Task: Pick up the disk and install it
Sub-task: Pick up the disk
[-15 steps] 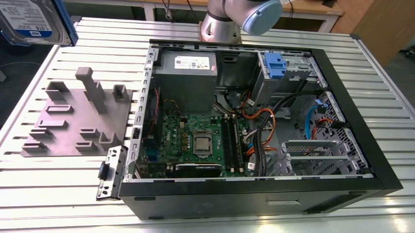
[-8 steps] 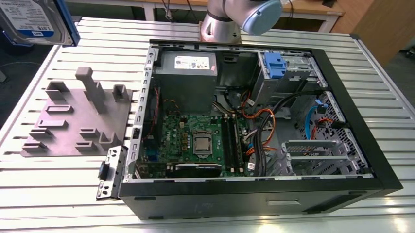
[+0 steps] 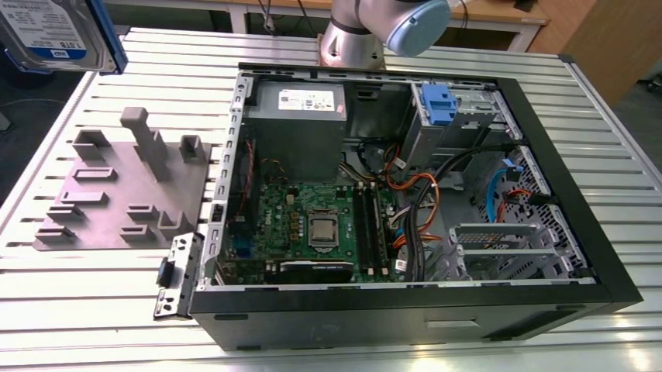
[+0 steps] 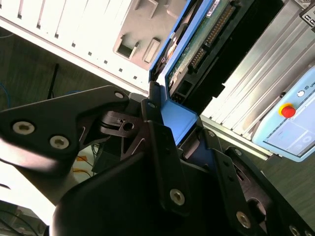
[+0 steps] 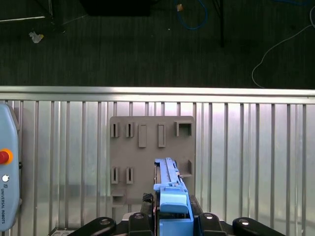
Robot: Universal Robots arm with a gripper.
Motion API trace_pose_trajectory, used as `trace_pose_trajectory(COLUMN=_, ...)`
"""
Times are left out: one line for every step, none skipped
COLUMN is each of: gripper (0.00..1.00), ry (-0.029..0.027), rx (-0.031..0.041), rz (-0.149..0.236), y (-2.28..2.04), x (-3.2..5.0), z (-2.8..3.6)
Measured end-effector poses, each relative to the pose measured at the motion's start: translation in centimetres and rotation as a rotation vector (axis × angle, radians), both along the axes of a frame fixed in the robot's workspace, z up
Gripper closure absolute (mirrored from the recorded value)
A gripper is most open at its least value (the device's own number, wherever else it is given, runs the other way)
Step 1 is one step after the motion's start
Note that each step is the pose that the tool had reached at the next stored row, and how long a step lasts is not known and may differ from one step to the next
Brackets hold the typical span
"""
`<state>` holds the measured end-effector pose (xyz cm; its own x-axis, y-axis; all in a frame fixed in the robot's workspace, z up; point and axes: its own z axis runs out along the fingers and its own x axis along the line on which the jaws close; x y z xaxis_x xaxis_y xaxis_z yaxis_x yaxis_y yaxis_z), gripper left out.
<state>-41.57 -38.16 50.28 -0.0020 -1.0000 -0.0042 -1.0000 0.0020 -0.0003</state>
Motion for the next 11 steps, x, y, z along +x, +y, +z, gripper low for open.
trace_pose_trajectory(gripper=0.64, ry=0.0, rx=0.0, rz=0.0, y=0.0, x=0.0, z=0.0)
trace_pose_trajectory(gripper=0.64, ry=0.0, rx=0.0, rz=0.0, y=0.0, x=0.01, z=0.0)
trace_pose_trajectory(gripper=0.64, ry=0.0001, rx=0.0, rz=0.0, y=0.0, x=0.08, z=0.0)
trace_pose_trajectory(gripper=0.64, ry=0.0001, rx=-0.0001, rz=0.0, y=-0.01, x=0.16, z=0.0)
trace_pose_trajectory(gripper=0.64, ry=0.0004, rx=0.0, rz=0.0, y=0.0, x=0.26, z=0.0)
trace_pose_trajectory(gripper=0.64, ry=0.0005, rx=-0.0001, rz=0.0, y=0.0, x=0.38, z=0.0)
trace_pose_trajectory(gripper=0.64, ry=0.0004, rx=0.0, rz=0.0, y=0.0, x=0.47, z=0.0)
trace_pose_trajectory(gripper=0.64, ry=0.0004, rx=0.0001, rz=0.0, y=-0.01, x=0.53, z=-0.01)
trace_pose_trajectory(gripper=0.64, ry=0.0005, rx=0.0001, rz=0.0, y=0.0, x=0.57, z=0.0)
trace_pose_trajectory(gripper=0.64, ry=0.0005, rx=0.0, rz=0.0, y=0.0, x=0.58, z=-0.01)
trace_pose_trajectory(gripper=0.64, ry=0.0006, rx=0.0, rz=0.0, y=0.0, x=0.61, z=0.0)
